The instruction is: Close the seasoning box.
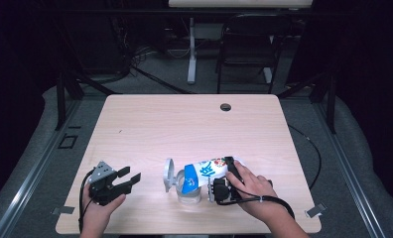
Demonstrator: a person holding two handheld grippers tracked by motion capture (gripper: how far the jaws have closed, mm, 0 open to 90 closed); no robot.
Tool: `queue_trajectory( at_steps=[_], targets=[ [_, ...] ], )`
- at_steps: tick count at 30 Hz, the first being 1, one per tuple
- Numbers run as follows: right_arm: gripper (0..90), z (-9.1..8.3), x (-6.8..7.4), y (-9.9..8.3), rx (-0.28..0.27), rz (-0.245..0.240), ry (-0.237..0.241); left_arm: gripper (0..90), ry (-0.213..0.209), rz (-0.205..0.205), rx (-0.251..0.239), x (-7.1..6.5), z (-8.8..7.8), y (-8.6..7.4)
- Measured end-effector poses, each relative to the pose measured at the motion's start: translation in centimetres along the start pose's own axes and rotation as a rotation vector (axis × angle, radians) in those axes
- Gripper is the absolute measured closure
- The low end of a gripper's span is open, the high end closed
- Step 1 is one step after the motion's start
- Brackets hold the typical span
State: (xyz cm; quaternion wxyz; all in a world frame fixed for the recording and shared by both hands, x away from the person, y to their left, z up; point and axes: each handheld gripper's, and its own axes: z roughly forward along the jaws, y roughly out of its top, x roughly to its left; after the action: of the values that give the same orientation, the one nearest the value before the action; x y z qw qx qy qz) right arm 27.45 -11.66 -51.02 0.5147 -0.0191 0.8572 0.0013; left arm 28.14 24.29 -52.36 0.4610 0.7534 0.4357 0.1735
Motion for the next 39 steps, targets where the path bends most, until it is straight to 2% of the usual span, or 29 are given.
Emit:
queue_trajectory(
  at_steps=[2, 10, 12, 14, 20, 27, 28, 29, 39],
  targets=[
    [44.3, 0.0, -0.1, 0.0, 0.005, 0.001, 0.02, 47.8, -0.001, -0.001, -0.001, 0.0, 0.0, 0.0],
    [44.3, -0.1, -0.6, 0.0, 0.022, -0.023, 0.048, 47.8, 0.001, 0.0, 0.005, 0.0, 0.0, 0.0],
    [44.3, -0.1, -0.6, 0.0, 0.016, -0.017, 0.055, 47.8, -0.001, -0.001, -0.002, 0.0, 0.1, 0.0],
    [44.3, -0.2, -0.7, 0.1, 0.028, -0.033, 0.051, 47.8, -0.001, -0.002, -0.001, 0.0, 0.1, 0.0],
    [44.4, -0.2, -0.9, 0.0, 0.037, -0.039, 0.052, 47.8, 0.0, -0.002, -0.002, 0.0, 0.0, 0.0],
    [44.5, -0.2, -0.9, 0.1, 0.029, -0.056, 0.038, 47.8, 0.0, -0.001, -0.004, 0.1, 0.0, 0.0],
    [44.5, -0.4, -1.0, 0.2, 0.049, -0.067, 0.037, 47.8, 0.0, 0.0, -0.003, 0.1, 0.0, 0.0],
    [44.5, -0.3, -1.0, 0.2, 0.033, -0.065, 0.035, 47.8, 0.0, -0.001, -0.003, 0.0, 0.0, 0.0],
    [44.6, -0.3, -1.0, 0.2, 0.035, -0.076, 0.032, 47.8, -0.001, -0.002, 0.0, 0.0, 0.1, 0.0]
  ],
)
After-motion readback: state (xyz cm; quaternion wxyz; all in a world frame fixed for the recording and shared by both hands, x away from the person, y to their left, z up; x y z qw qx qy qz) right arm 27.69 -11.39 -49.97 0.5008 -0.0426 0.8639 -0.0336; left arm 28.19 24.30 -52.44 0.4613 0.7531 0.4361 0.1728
